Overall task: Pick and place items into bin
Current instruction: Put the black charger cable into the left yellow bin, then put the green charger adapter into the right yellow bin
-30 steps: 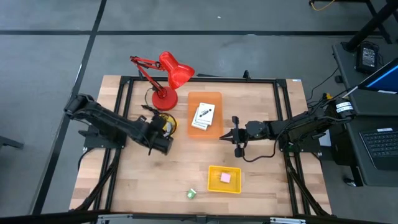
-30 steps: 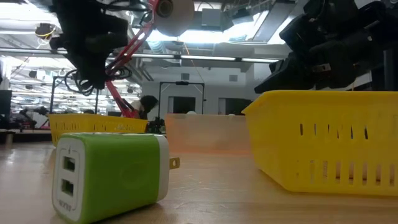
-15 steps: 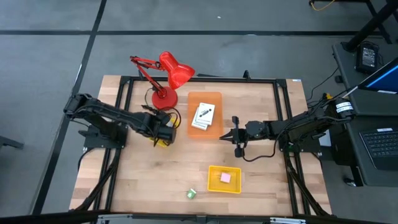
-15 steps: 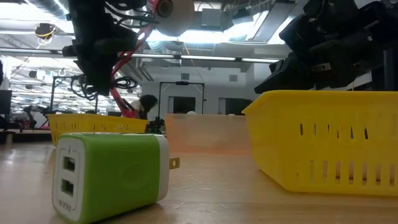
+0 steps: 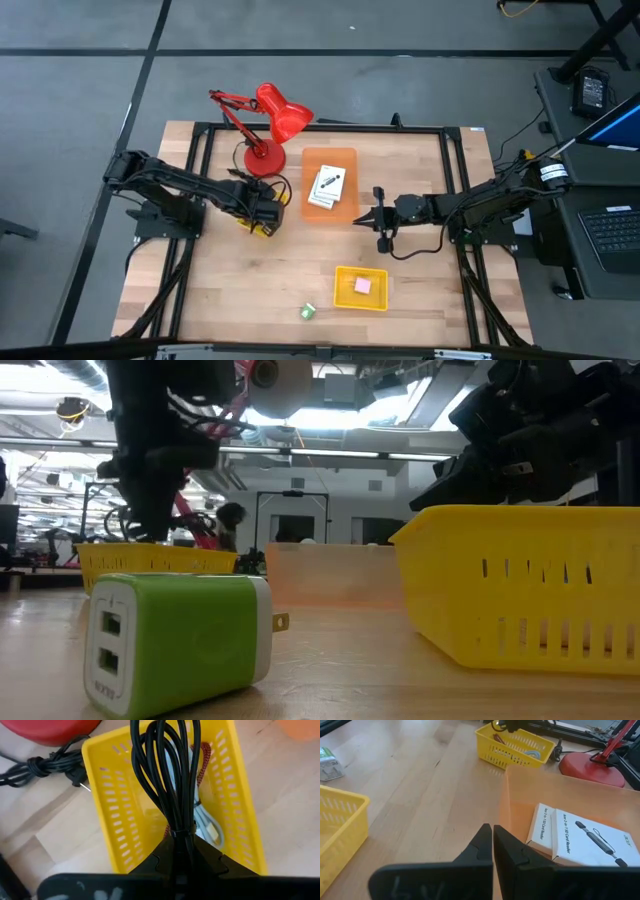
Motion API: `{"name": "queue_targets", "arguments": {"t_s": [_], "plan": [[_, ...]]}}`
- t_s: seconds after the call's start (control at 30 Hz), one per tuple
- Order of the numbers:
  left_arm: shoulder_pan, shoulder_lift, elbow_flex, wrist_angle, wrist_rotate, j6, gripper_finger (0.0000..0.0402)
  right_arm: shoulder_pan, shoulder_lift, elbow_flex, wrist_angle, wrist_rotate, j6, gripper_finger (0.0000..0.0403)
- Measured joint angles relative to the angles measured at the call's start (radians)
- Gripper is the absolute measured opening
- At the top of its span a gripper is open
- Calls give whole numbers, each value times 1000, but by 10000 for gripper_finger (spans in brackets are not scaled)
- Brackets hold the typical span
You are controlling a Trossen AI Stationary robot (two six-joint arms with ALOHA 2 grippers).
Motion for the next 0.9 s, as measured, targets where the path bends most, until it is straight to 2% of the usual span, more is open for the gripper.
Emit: {"name": "queue_targets", "arguments": {"t_s": [0.23, 0.5, 0.7, 0.9], "plan": [[24, 0, -42, 37, 9, 18, 30, 0, 0, 0, 0, 0, -1, 0], [30, 0, -52, 127, 8, 103, 57, 0, 0, 0, -1, 0, -1, 0], [30, 0, -52, 135, 3, 105, 60, 0, 0, 0, 0, 0, -2, 0], [30, 0, -52, 135, 5, 87, 82, 0, 0, 0, 0, 0, -2, 0]]}}
